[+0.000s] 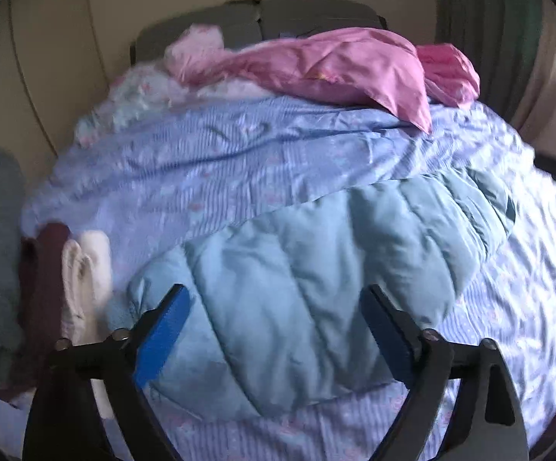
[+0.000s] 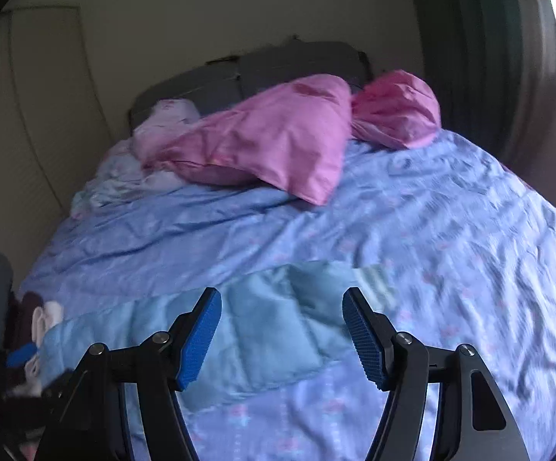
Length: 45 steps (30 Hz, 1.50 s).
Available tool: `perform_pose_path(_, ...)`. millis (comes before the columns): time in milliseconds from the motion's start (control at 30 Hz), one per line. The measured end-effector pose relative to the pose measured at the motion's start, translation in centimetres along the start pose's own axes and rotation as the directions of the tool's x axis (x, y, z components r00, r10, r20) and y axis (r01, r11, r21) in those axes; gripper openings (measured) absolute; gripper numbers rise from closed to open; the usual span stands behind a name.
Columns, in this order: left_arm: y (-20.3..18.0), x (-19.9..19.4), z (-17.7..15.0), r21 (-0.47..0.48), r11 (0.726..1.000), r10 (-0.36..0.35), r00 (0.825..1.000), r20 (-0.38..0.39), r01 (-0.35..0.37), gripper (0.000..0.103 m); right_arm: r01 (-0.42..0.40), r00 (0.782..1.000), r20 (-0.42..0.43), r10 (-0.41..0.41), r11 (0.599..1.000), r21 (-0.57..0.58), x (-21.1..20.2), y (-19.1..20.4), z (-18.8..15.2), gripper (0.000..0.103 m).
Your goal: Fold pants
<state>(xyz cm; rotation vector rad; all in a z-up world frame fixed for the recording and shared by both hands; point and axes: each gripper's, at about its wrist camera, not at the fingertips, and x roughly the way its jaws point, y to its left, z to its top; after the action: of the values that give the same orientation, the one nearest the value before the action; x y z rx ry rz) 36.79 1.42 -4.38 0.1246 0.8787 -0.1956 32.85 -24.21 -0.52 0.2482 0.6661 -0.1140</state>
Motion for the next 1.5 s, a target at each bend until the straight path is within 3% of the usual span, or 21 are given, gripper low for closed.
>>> perform_pose_path(33,1.1,0.7,0.0,-0.045,0.999,-0.022,1.000,-0.015,0.022,0.072,-0.005,1.000,-0.011,0.005,1.000,-0.001,0.4,0.6,-0.2,0.067)
perform_pose_path(233,5.0,4.2,-0.6,-0.200,0.979,-0.048,0.995,-0.083,0.031,0.049,-0.020,0.993,-0.110,0.032,0.994,0.108,2.9,1.4,-1.9,0.067)
perform_pose_path(400,6.6,7.1,-1.4,-0.288,0.957,-0.072,0.987,-0.142,0.029,0.047,0.013,0.990,-0.138,-0.006,0.998,0.056,4.2,2.6,-2.9,0.067)
perform_pose_path(500,6.4,7.9,-1.7,-0.275,0.961,-0.054,0.987,-0.153,0.010,0.048,0.013,0.988,-0.156,-0.009,0.999,0.029,4.5,3.2,-3.4,0.067)
perform_pose_path(667,6.6,8.5,-1.8,-0.277,0.961,-0.060,0.985,-0.163,0.012,0.048,-0.083,0.974,-0.217,0.071,0.995,-0.048,3.6,4.8,-5.1,0.067)
perform_pose_path(800,6.3,8.6,-1.8,-0.256,0.967,-0.045,0.985,-0.168,0.001,0.048,-0.279,0.929,-0.305,0.208,0.937,-0.211,2.1,8.2,-8.3,0.066)
perform_pose_path(933,6.4,8.0,-2.0,-0.243,0.970,-0.042,0.985,-0.164,0.001,0.048,-0.453,0.850,-0.430,0.303,0.837,-0.307,2.1,12.1,-11.8,0.059)
perform_pose_path(1000,6.6,7.5,-2.3,-0.239,0.971,-0.046,0.987,-0.155,0.008,0.048,-0.473,0.839,-0.454,0.301,0.816,-0.333,2.6,13.2,-12.7,0.049)
perform_pose_path(1100,6.7,5.9,-2.8,-0.227,0.974,-0.055,0.989,-0.137,0.023,0.047,-0.491,0.821,-0.479,0.312,0.814,-0.311,4.2,13.7,-13.2,0.047)
perform_pose_path(1200,6.0,3.4,-4.1,-0.151,0.988,-0.057,0.994,-0.093,0.042,0.062,-0.523,0.781,-0.528,0.333,0.811,-0.261,5.4,13.7,-13.8,0.047)
perform_pose_path(1267,5.8,2.5,-5.2,-0.121,0.992,-0.048,0.996,-0.076,0.038,0.064,-0.526,0.776,-0.541,0.325,0.806,-0.271,5.7,13.7,-14.3,0.047)
perform_pose_path(1500,7.2,4.0,-7.2,-0.158,0.986,-0.069,0.992,-0.107,0.052,0.062,-0.502,0.821,-0.485,0.303,0.787,-0.358,6.1,14.7,-15.1,0.046)
